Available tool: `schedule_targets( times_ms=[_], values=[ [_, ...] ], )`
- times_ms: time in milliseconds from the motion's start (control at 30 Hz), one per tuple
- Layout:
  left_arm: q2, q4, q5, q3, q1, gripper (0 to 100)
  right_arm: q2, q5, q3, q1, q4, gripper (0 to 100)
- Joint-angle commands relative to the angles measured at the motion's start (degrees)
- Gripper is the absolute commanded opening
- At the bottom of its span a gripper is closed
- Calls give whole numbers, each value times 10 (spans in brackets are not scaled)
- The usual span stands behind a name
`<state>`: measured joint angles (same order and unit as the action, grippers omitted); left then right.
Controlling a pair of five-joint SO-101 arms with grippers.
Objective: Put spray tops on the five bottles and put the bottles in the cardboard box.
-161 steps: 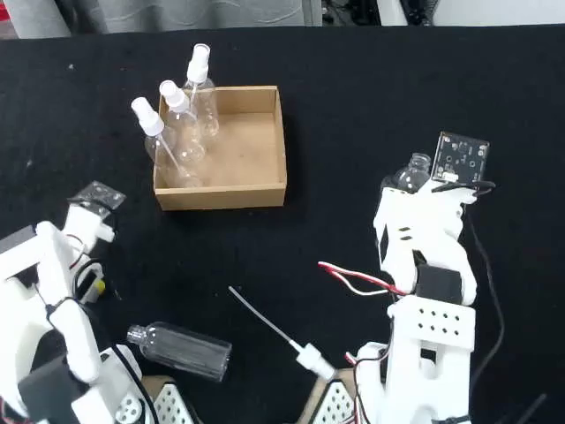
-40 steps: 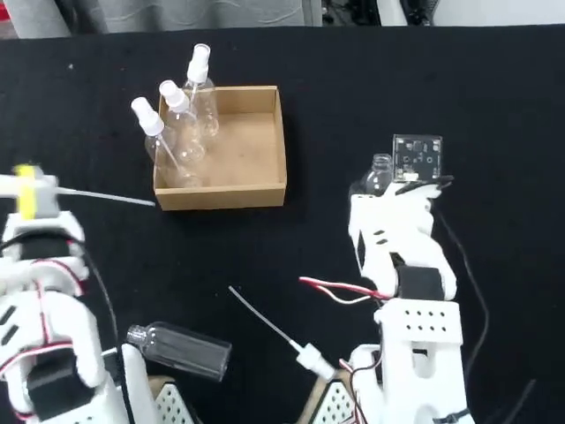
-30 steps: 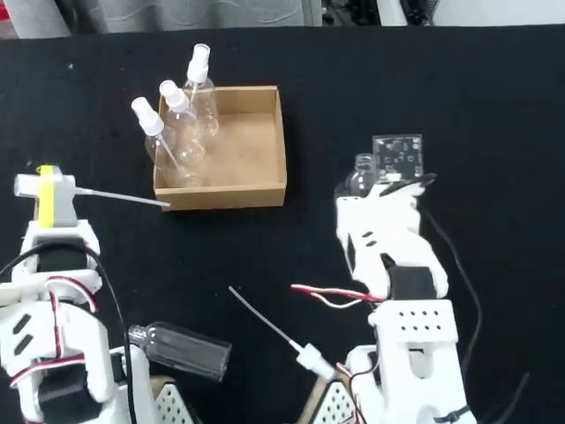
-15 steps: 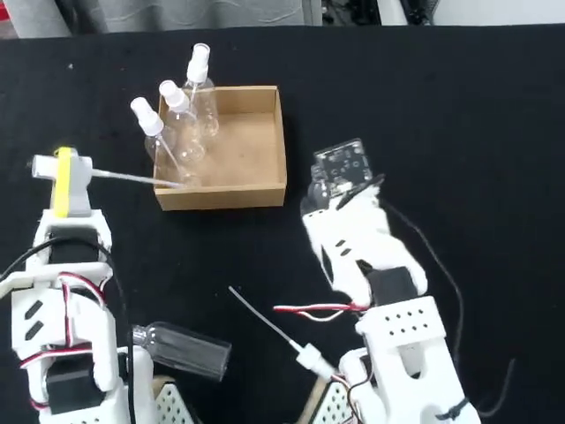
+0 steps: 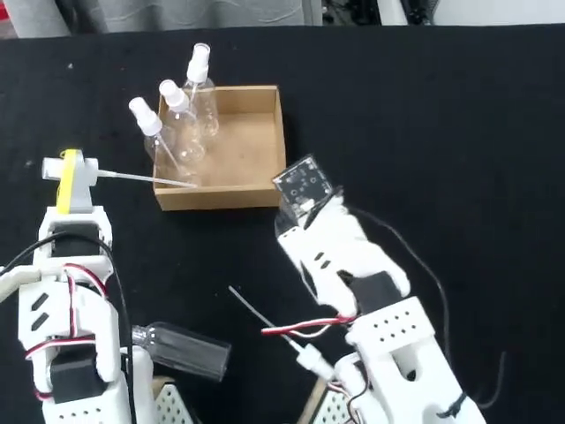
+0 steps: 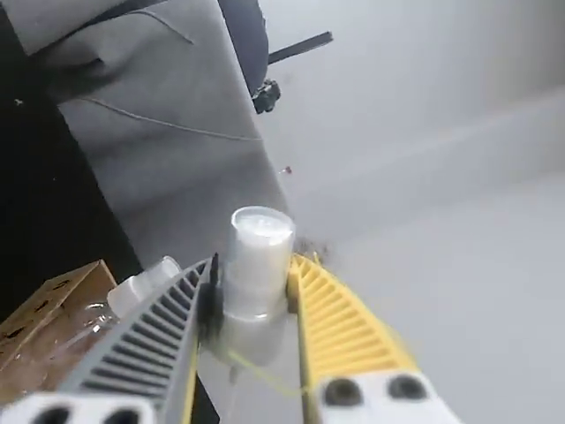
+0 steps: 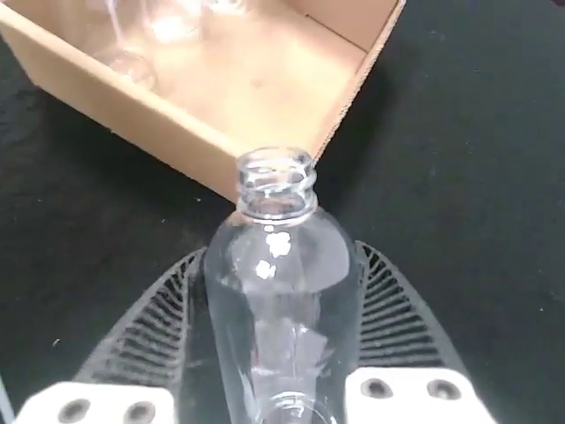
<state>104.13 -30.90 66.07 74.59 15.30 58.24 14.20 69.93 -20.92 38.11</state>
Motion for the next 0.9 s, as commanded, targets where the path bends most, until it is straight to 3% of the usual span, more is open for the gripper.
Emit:
schedule_targets(
  times_ms=[0, 167, 867],
  values=[
    [4, 10, 6, -7, -1, 29, 20, 10, -6, -21, -2, 113],
    [4, 10, 6, 6, -1, 29, 20, 56, 9, -45, -6, 113],
    [4, 10, -15, 48, 0, 30, 20, 79, 21, -94, -15, 113]
  ],
)
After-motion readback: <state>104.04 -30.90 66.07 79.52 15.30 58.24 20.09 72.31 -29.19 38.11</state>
